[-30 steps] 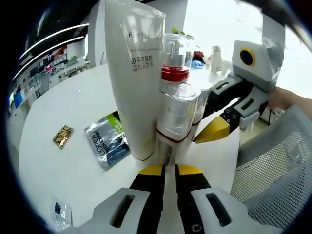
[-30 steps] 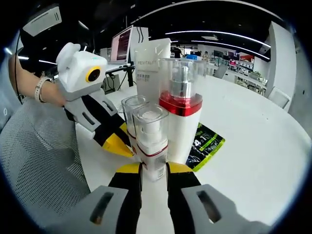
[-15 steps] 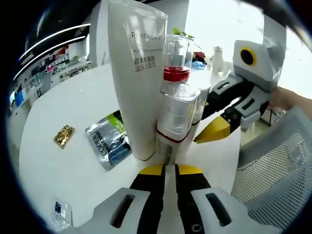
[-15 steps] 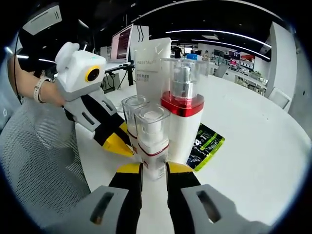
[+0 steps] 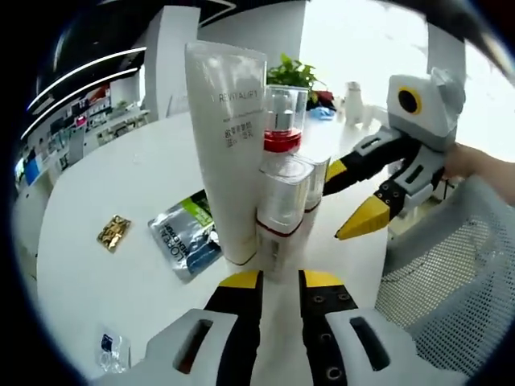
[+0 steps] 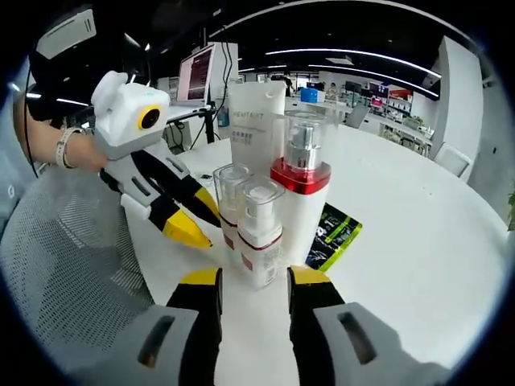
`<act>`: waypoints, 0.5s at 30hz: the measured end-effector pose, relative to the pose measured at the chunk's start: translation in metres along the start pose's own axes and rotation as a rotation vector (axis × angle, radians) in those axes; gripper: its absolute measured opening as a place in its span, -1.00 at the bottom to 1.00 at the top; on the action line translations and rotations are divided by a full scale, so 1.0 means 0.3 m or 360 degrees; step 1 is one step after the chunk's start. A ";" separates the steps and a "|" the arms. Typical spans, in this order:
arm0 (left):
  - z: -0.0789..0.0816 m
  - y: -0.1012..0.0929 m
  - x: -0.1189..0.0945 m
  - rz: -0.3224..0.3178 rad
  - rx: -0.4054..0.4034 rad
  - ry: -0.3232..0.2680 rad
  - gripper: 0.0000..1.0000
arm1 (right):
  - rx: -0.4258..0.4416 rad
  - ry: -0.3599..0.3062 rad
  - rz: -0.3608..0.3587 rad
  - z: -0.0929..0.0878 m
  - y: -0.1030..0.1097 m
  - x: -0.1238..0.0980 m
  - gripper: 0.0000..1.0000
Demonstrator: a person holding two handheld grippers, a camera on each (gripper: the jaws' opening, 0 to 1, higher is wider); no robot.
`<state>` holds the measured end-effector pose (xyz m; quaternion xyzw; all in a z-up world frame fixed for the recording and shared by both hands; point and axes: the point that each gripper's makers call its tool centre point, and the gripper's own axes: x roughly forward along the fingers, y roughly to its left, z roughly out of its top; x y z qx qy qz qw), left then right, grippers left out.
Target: Arrange the skincare products in the storage area until every visible bottle or jar stands upright without overlapping.
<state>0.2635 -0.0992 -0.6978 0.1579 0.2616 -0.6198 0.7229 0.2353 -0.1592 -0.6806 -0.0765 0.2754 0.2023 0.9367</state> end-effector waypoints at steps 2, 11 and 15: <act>0.000 -0.004 -0.012 -0.0007 0.0004 -0.0001 -0.60 | 0.0011 0.0001 0.0001 0.007 0.003 -0.009 -0.26; 0.012 -0.032 -0.099 -0.0028 0.0001 -0.0044 -0.33 | 0.0031 -0.0036 -0.0026 0.069 0.037 -0.041 0.02; 0.015 -0.026 -0.137 -0.0011 -0.0003 -0.0056 -0.18 | 0.0011 -0.0055 -0.0046 0.099 0.047 -0.055 0.09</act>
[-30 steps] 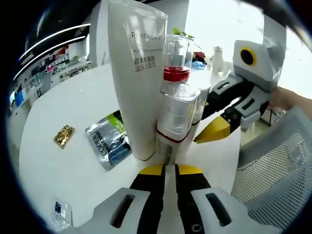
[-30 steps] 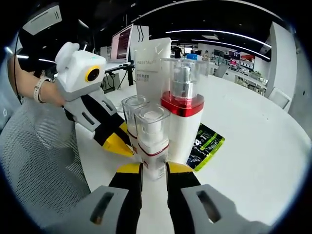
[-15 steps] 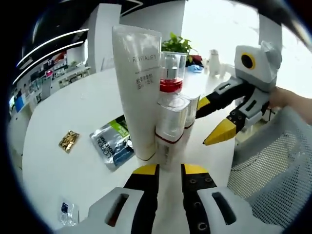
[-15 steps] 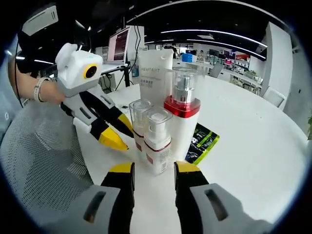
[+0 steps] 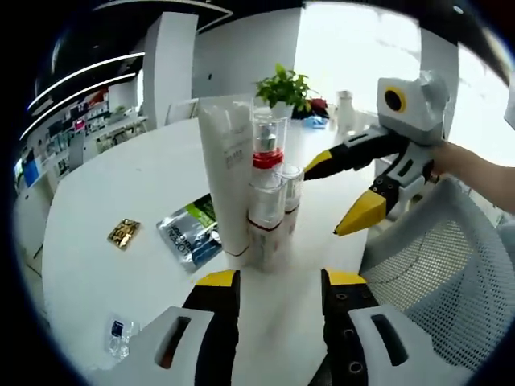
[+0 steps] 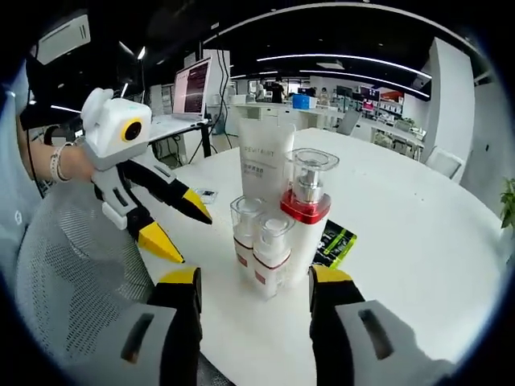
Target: Arrange the skincare products in the storage area until every visible bottle or jar stands upright without overlapping.
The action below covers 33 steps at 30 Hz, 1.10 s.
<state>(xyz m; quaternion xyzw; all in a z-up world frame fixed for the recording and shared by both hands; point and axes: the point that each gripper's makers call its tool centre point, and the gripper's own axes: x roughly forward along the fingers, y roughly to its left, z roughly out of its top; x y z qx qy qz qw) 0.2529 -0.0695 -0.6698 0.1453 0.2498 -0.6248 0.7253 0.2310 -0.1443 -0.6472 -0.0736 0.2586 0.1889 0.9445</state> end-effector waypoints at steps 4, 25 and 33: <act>0.012 0.022 -0.035 0.0042 -0.0017 -0.0024 -0.09 | 0.0017 0.0002 -0.0003 0.025 0.009 -0.008 0.22; 0.039 0.092 -0.223 0.0197 -0.0026 -0.0052 0.61 | 0.0044 -0.0055 -0.0011 0.136 0.055 -0.048 0.77; 0.055 0.106 -0.275 0.0234 -0.0028 -0.0067 0.78 | 0.0022 -0.0077 -0.0057 0.170 0.046 -0.055 0.94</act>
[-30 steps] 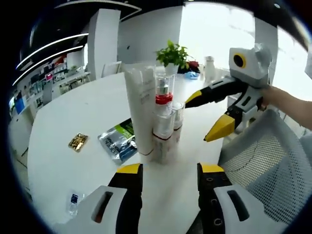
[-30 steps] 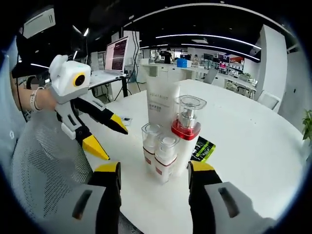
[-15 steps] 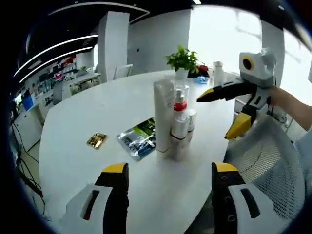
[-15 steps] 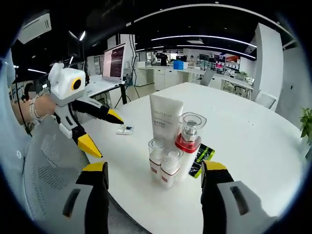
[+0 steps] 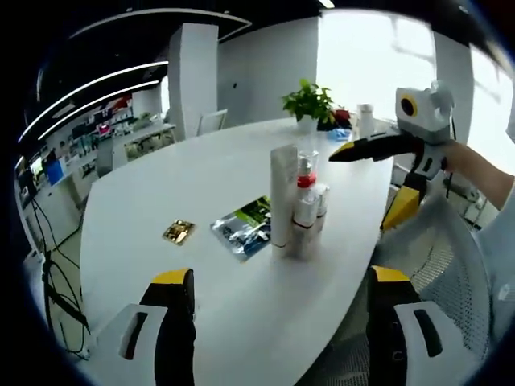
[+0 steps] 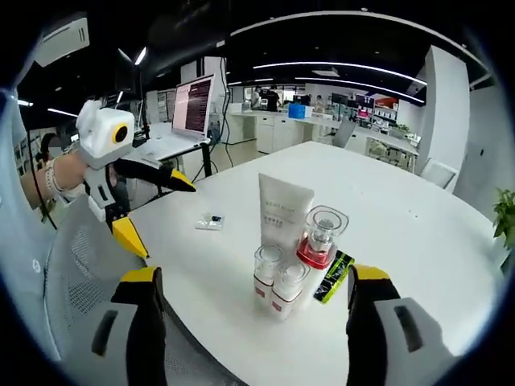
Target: Arrange the skincare products in the storage area until every visible bottle or jar stands upright without overlapping.
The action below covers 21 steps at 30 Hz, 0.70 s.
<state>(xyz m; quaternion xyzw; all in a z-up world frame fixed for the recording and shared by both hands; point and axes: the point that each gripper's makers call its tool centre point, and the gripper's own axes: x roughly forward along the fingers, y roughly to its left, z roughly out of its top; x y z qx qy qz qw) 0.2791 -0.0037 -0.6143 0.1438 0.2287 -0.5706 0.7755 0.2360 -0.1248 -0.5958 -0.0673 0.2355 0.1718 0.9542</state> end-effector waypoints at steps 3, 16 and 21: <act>0.005 0.013 -0.019 0.0019 0.0026 0.0004 0.86 | -0.0012 -0.0004 -0.0014 0.015 -0.004 -0.008 0.98; 0.018 0.042 -0.073 0.0046 0.0034 0.0001 0.94 | -0.0048 0.0023 0.0006 0.036 0.018 -0.021 0.99; 0.010 0.037 -0.077 0.0030 0.0053 0.0018 0.94 | -0.0060 0.0028 0.0004 0.041 0.012 -0.022 0.99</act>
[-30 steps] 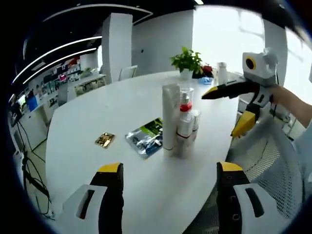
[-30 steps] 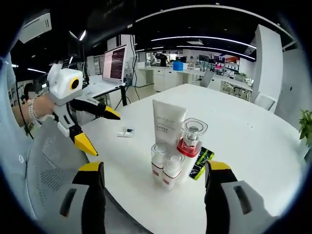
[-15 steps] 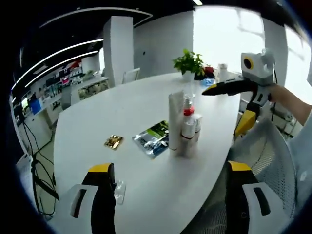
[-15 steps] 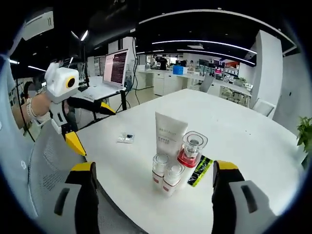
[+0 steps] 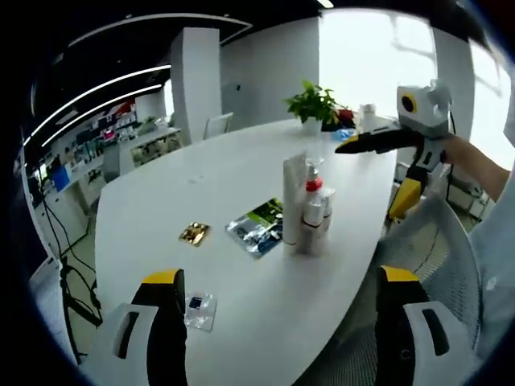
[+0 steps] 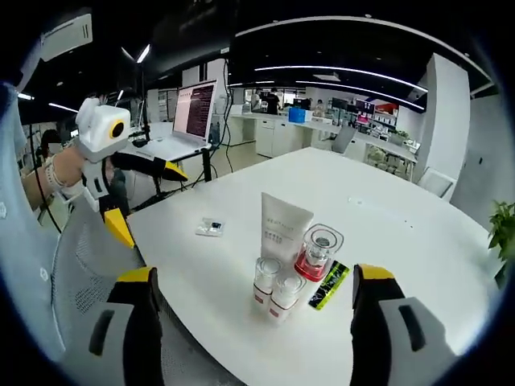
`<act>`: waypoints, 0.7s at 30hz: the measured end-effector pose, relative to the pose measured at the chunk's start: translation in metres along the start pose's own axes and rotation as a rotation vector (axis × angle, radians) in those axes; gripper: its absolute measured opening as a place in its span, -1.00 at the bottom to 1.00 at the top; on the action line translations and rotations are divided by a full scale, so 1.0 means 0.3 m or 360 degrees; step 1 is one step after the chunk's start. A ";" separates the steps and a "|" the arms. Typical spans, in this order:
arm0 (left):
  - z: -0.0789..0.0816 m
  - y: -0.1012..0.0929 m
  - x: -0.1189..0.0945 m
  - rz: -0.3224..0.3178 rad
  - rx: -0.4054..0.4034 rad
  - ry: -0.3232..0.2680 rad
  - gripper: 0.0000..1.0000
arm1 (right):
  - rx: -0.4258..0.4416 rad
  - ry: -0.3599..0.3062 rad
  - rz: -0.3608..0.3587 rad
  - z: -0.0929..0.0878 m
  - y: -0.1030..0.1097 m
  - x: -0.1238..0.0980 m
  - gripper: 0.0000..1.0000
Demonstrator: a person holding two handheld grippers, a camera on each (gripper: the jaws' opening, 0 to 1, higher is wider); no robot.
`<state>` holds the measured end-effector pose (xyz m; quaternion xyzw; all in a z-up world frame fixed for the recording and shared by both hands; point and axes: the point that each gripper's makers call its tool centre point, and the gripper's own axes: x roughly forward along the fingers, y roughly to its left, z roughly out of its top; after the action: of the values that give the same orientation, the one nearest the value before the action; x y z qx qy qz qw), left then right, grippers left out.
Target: Arrange the skincare products in the storage area until every visible bottle or jar stands upright without overlapping.
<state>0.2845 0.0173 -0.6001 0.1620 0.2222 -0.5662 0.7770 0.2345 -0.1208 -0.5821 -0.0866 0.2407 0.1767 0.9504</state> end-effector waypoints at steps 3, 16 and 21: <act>-0.003 0.006 0.002 0.0014 -0.0008 0.0010 0.94 | -0.0012 -0.0011 -0.0004 0.002 -0.007 0.001 0.99; -0.006 0.054 0.024 0.0104 0.0016 0.0025 0.94 | 0.0040 -0.0008 -0.0038 -0.014 -0.066 0.012 1.00; -0.008 0.068 0.037 0.0101 0.0011 0.0038 0.94 | 0.0049 0.0013 -0.0032 -0.030 -0.077 0.021 0.99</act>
<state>0.3063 0.0155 -0.6079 0.1784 0.2243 -0.5401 0.7913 0.2445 -0.1424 -0.5910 -0.0750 0.2463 0.1631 0.9524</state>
